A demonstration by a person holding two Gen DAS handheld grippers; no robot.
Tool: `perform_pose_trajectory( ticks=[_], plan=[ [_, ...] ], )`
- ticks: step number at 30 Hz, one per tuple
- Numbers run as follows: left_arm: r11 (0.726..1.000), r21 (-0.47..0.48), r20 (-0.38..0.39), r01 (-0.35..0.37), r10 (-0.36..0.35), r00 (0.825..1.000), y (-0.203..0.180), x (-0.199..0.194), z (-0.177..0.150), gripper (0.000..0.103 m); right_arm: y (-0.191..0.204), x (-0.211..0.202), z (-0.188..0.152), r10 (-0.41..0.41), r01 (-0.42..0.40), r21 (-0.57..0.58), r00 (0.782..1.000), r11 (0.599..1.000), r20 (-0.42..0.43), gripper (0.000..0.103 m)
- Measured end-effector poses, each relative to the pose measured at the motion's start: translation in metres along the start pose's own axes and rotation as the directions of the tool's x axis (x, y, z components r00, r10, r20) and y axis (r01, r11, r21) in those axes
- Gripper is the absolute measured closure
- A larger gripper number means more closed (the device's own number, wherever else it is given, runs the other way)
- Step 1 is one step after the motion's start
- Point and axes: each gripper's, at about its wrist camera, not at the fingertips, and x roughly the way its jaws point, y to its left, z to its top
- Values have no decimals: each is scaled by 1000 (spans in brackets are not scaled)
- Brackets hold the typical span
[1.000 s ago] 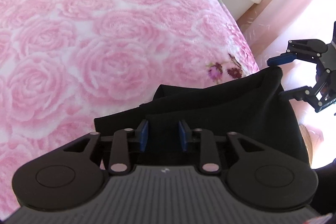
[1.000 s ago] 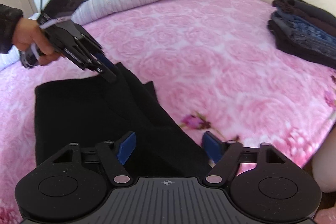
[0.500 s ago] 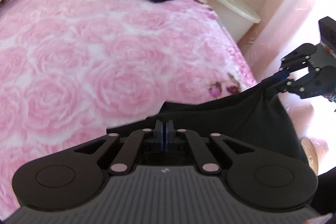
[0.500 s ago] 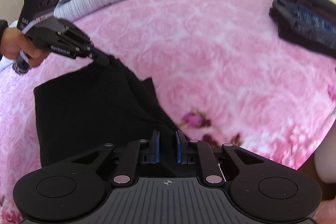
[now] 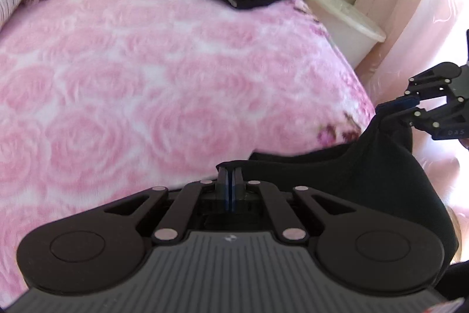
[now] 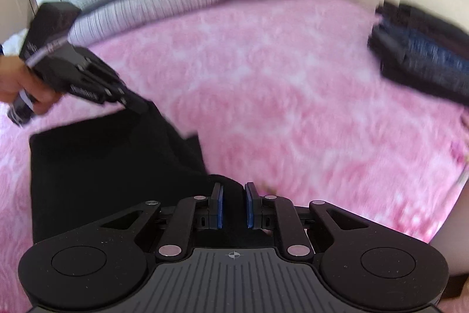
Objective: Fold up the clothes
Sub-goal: 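Pinch the folded black hoodie edge with both tools side by side, then lift the folded hoodie off the bed with both tools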
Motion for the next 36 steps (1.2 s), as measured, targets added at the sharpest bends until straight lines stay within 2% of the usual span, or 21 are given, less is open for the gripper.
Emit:
perform_pose_trajectory(
  ticks=[2, 3, 6, 10, 11, 14, 16, 19, 21, 25, 27, 32, 34, 35, 36],
  plan=[
    [1000, -16, -19, -2, 2, 1000, 2, 11, -3, 102, -2, 4, -5, -13, 13, 3, 1000, 1000, -9, 89],
    [1000, -17, -29, -4, 4, 1000, 2, 15, -3, 102, -5, 13, -13, -12, 12, 18, 999, 1000, -41, 88],
    [1000, 7, -52, -16, 17, 998, -2, 19, -1, 101, -5, 21, -21, -9, 9, -4, 998, 1000, -67, 88],
    [998, 33, -66, -56, 58, 996, -3, 10, 3, 91, -4, 12, -15, -15, 15, -3, 997, 1000, -70, 85],
    [997, 37, -61, -73, 75, 995, -4, 3, 4, 91, -1, 7, -13, -31, 31, -6, 997, 1000, -66, 79],
    [991, 66, -24, -116, 118, 993, -13, -21, 4, 93, 12, -14, -11, -111, 110, -33, 994, 993, -24, 77],
    [991, 93, 17, -99, 98, 995, -25, -37, 3, 94, 22, -28, -13, -131, 131, -30, 991, 991, 1, 77],
    [991, 130, -12, -33, 35, 999, -45, -27, -5, 92, 31, -30, -19, -98, 98, -4, 995, 995, 6, 77],
    [986, 166, -69, -8, 19, 997, -54, -3, -15, 92, 27, -17, -30, -95, 96, 48, 995, 994, -25, 77],
    [986, 165, -81, -6, 20, 997, -48, 18, -18, 97, -13, 3, -65, -119, 149, 291, 986, 945, -119, 77],
    [987, 162, -83, -6, 20, 996, -45, 28, -19, 97, -22, -4, -74, -137, 172, 307, 982, 936, -132, 77],
    [972, 223, -76, -71, 90, 993, -54, -7, -24, 96, -7, -42, -83, -198, 233, 293, 970, 927, -144, 77],
    [961, 257, -61, -98, 117, 991, -60, -31, -31, 89, 14, -60, -83, -213, 241, 258, 968, 936, -130, 77],
    [954, 281, -57, -107, 128, 990, -63, -44, -37, 87, 28, -67, -82, -226, 248, 219, 967, 944, -121, 67],
    [945, 306, -52, -116, 138, 989, -67, -57, -43, 80, 43, -73, -82, -238, 255, 181, 965, 950, -110, 38]
  ],
)
